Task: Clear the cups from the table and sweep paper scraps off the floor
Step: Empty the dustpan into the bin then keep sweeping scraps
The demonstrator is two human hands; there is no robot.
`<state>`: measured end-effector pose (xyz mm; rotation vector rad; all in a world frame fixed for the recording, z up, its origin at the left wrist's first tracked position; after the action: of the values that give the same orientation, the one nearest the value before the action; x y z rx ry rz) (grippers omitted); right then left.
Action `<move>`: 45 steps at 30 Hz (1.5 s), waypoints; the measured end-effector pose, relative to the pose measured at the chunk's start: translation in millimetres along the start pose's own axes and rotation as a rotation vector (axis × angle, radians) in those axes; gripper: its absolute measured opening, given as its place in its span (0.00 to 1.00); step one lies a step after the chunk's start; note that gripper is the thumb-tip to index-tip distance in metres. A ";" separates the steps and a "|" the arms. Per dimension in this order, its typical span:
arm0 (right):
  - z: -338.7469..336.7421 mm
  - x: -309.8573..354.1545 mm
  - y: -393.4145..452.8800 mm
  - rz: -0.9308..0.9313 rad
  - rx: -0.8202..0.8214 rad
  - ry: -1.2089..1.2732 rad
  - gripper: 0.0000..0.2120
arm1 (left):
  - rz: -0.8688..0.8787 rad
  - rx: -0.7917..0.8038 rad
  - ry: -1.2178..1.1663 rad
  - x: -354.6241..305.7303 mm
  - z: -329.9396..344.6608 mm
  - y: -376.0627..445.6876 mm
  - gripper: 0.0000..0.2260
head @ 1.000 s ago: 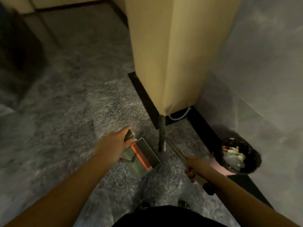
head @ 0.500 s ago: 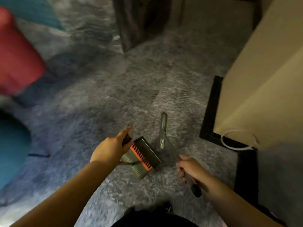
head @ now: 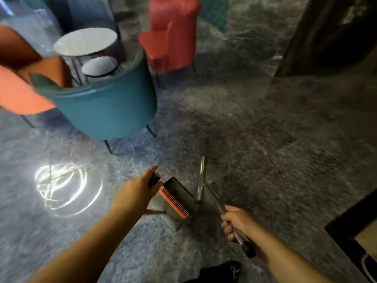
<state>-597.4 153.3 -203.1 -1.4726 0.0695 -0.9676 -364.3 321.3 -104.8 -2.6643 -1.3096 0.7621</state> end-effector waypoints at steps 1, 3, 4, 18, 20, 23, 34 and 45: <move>20.8 -4.2 1.7 0.002 0.021 -0.021 0.28 | -0.029 -0.028 -0.023 22.1 -7.3 -15.2 0.26; 70.9 -16.2 4.8 0.008 0.064 -0.077 0.27 | -0.092 -0.087 -0.042 72.7 -24.9 -50.8 0.25; 91.0 -21.9 5.5 0.011 0.085 -0.094 0.26 | -0.117 -0.108 -0.052 93.4 -30.6 -64.9 0.25; 403.0 -68.5 8.9 0.083 0.456 -0.361 0.13 | -0.508 -0.343 -0.239 369.5 -115.5 -267.0 0.22; 440.3 -65.3 12.8 0.086 0.499 -0.403 0.12 | -0.565 -0.373 -0.266 398.9 -125.2 -279.2 0.21; 496.9 -56.1 28.7 0.104 0.536 -0.458 0.12 | -0.649 -0.418 -0.268 444.4 -141.3 -288.6 0.21; 718.7 22.3 124.9 0.134 0.644 -0.757 0.25 | -0.937 -0.487 -0.309 636.3 -229.6 -258.2 0.22; 945.6 64.6 204.1 0.157 0.672 -0.892 0.28 | -1.098 -0.631 -0.302 822.6 -323.6 -253.7 0.20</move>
<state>98.6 828.0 -184.7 -1.1191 -0.7107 -0.1033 23.7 1154.6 -79.6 -1.5727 -3.0185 0.6124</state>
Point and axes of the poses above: each hand's wrist, its own y-axis towards the middle knuckle, its own z-axis out of the palm, x = y × z, the point moved 7 cm from there along y, towards the middle knuckle, and after that the axes turned 9 degrees about x, right-handed, at the moved point
